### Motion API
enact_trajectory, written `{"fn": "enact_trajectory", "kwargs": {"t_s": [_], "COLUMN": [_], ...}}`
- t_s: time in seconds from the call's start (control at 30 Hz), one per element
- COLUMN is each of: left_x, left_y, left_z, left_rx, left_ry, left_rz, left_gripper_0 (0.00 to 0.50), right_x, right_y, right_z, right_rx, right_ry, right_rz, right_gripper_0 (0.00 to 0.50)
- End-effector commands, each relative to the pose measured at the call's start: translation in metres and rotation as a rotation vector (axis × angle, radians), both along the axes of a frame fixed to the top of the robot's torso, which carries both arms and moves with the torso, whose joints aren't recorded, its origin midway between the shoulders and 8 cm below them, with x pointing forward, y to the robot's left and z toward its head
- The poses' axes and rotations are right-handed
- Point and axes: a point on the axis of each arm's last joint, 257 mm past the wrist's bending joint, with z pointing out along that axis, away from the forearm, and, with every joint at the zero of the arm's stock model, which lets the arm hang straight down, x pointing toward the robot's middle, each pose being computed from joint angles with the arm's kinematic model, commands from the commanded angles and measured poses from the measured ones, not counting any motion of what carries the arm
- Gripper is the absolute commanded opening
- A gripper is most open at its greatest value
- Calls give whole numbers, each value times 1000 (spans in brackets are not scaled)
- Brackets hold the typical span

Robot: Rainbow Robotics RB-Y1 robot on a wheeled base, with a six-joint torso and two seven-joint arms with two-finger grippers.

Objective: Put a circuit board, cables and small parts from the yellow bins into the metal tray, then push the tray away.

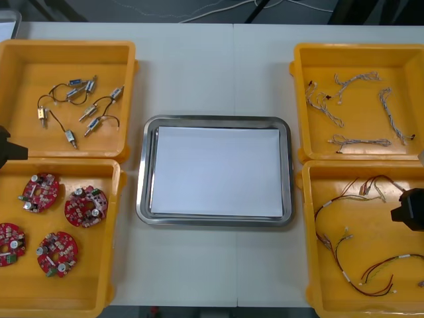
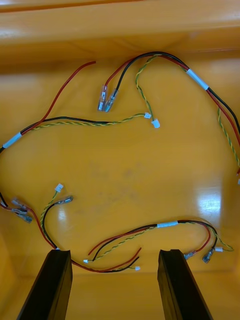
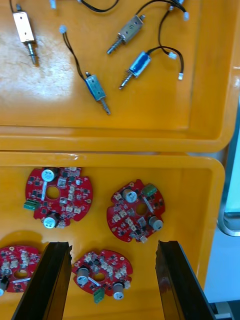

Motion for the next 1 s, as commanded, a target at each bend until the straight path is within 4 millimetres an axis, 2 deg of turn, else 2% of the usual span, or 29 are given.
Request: {"fn": "enact_trajectory", "kwargs": {"t_s": [0.03, 0.27, 0.47, 0.63, 0.8, 1.0], "left_x": [-13, -56, -83, -109, -111, -107], "left_y": [9, 34, 55, 66, 71, 79], "left_z": [12, -23, -40, -63, -77, -82], "left_rx": [86, 159, 188, 182, 168, 178], "left_ry": [-31, 69, 126, 195, 177, 145], "left_rz": [-91, -69, -63, -36, 2, 44], "left_gripper_0": [500, 500, 500, 500, 500, 500], "right_x": [-11, -15, -15, -14, -15, -21], "right_y": [0, 1, 2, 4, 2, -3], "right_z": [-11, -17, -23, -28, -33, -41], "right_rx": [33, 100, 163, 231, 291, 348], "right_ry": [31, 31, 21, 6, -1, 3], "right_rz": [-100, -239, -360, -478, -605, -775], "right_gripper_0": [500, 500, 500, 500, 500, 500]}}
